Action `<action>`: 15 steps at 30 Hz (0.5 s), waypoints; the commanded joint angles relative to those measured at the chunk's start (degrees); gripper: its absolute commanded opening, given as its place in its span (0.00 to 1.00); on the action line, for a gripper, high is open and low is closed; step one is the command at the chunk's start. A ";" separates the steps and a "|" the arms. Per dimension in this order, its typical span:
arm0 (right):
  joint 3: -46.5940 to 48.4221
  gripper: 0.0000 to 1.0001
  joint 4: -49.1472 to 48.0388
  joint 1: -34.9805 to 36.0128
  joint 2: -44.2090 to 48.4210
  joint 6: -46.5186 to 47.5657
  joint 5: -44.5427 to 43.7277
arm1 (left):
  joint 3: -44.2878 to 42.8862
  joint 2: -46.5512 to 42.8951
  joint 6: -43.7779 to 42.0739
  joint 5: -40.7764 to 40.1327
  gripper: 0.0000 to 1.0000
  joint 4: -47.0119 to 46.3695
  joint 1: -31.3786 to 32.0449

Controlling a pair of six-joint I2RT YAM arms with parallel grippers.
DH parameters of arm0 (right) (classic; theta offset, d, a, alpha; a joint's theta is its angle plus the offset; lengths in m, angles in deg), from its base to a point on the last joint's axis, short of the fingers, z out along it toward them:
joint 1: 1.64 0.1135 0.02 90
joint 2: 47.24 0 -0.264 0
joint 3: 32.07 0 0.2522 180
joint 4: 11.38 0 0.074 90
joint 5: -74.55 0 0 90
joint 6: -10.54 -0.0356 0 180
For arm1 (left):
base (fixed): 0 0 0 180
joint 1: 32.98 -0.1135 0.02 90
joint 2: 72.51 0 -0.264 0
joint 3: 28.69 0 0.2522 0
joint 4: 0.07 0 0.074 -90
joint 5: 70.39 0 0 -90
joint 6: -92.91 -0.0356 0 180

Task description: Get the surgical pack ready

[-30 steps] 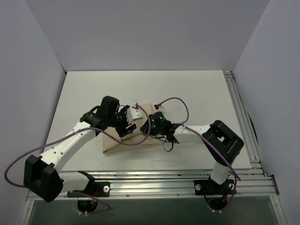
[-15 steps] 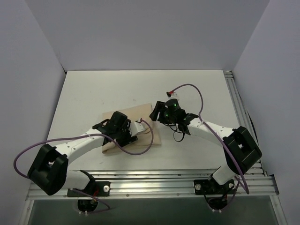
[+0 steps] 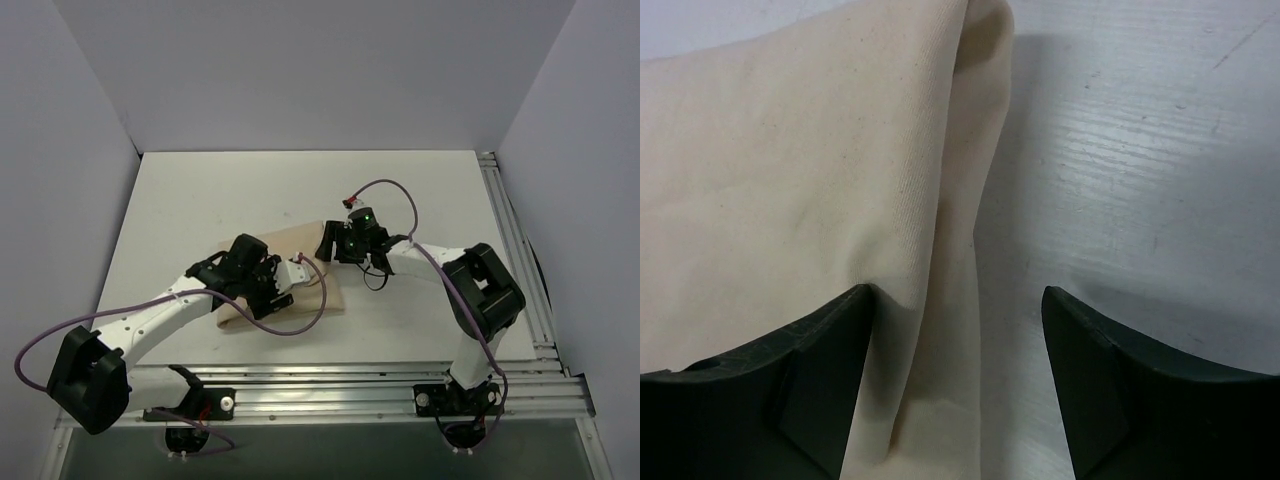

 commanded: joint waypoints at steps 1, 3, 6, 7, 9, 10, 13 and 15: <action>-0.24 0.63 -4.61 -0.50 -0.39 0.64 3.40 | -5.45 -1.37 -0.11 7.63 0.74 7.74 0.22; -2.08 0.59 -7.06 -0.58 -0.31 0.11 4.18 | -8.88 -2.15 1.21 10.27 0.74 10.81 -0.30; -3.93 0.50 -9.35 -0.58 -0.31 -0.68 5.33 | -13.80 -3.73 2.79 13.44 0.74 13.72 -2.23; -4.28 0.48 -10.05 -0.58 -0.22 -0.86 5.42 | -14.77 -4.00 4.19 13.01 0.74 13.29 -3.02; -4.72 0.47 -10.32 -0.58 -0.31 -1.03 5.68 | -15.83 -3.66 7.70 9.24 0.69 10.31 -6.00; -4.99 0.47 -10.41 -0.58 -0.40 -1.03 5.77 | -15.49 -3.22 8.33 7.22 0.63 9.17 -6.97; -5.25 0.46 -10.24 -0.58 -0.13 -0.86 6.30 | -12.33 0.29 8.17 -4.11 0.46 4.77 -8.65; -5.43 0.43 -10.15 -0.58 0.22 -0.77 6.47 | -9.18 2.92 5.37 -7.37 0.42 3.36 -8.74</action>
